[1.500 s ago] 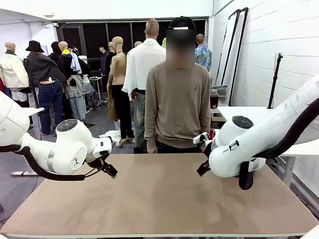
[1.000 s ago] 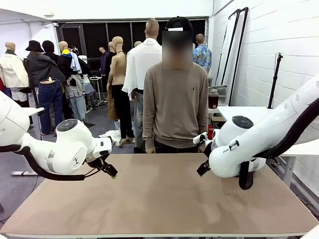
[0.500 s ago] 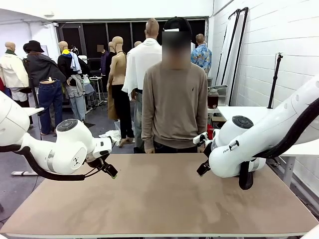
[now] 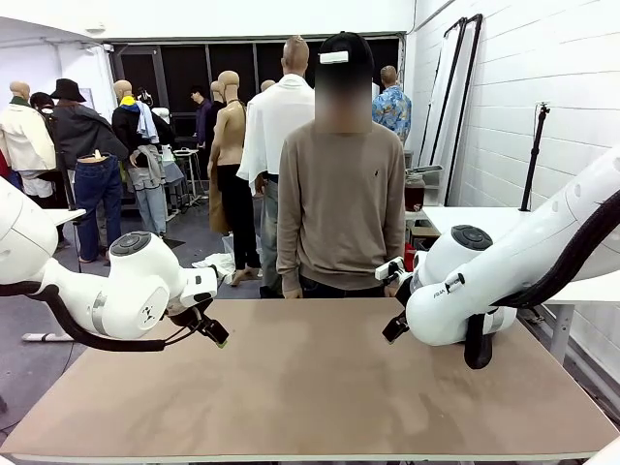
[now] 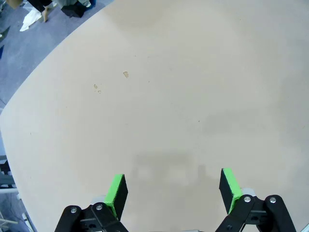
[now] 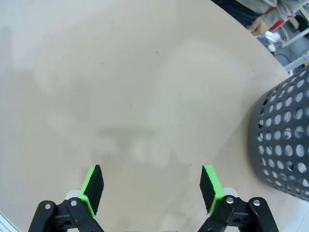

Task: Fold the training pants.
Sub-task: Grab both ends of the Training pants handed by a person.

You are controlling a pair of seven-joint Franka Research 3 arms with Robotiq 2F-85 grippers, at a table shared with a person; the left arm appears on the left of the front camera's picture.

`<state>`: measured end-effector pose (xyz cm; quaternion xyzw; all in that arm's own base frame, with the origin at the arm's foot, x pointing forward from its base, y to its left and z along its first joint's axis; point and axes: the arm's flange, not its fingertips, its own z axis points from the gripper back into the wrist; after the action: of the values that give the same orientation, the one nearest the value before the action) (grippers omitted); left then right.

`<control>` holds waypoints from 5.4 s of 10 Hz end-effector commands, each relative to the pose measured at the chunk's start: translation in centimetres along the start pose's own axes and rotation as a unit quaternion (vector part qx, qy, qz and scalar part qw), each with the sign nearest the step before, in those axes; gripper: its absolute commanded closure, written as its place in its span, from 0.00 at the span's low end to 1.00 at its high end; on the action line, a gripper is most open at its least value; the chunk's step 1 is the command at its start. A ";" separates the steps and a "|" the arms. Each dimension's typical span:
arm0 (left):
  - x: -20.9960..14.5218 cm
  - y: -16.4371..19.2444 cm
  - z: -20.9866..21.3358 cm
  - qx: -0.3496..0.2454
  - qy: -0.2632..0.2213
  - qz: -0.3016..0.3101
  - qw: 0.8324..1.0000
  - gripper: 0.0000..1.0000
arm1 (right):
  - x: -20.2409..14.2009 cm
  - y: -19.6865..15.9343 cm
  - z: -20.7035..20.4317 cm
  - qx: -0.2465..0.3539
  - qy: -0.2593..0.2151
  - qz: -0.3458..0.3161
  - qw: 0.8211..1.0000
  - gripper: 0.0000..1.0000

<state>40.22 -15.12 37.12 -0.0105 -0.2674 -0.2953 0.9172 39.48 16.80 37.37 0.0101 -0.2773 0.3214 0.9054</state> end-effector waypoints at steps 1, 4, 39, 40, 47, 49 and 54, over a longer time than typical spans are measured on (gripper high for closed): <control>0.0 0.1 0.0 0.000 0.000 0.001 1.000 0.00 | 0.0 0.0 0.0 0.000 0.000 -0.001 1.000 0.00; 0.3 0.4 0.9 0.007 0.001 0.006 1.000 0.00 | 0.1 -0.1 0.6 0.011 -0.001 -0.004 1.000 0.00; 6.1 0.6 19.1 -0.119 -0.090 -0.155 0.977 0.00 | 3.3 -4.8 17.7 0.219 -0.173 0.143 0.950 0.00; 6.1 0.6 19.1 -0.119 -0.090 -0.155 0.977 0.00 | 3.3 -4.8 17.7 0.219 -0.173 0.143 0.950 0.00; 6.1 0.6 19.1 -0.119 -0.090 -0.155 0.977 0.00 | 3.3 -4.8 17.7 0.219 -0.173 0.143 0.950 0.00; 6.1 0.6 19.1 -0.119 -0.090 -0.155 0.977 0.00 | 3.3 -4.8 17.7 0.219 -0.173 0.143 0.950 0.00; 6.1 0.6 19.1 -0.119 -0.090 -0.155 0.977 0.00 | 3.3 -4.8 17.7 0.219 -0.173 0.143 0.950 0.00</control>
<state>35.50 -14.61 56.49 -0.1029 -0.3133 -0.4539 0.8277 35.42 11.44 54.91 0.2126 -0.3468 0.4879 0.7724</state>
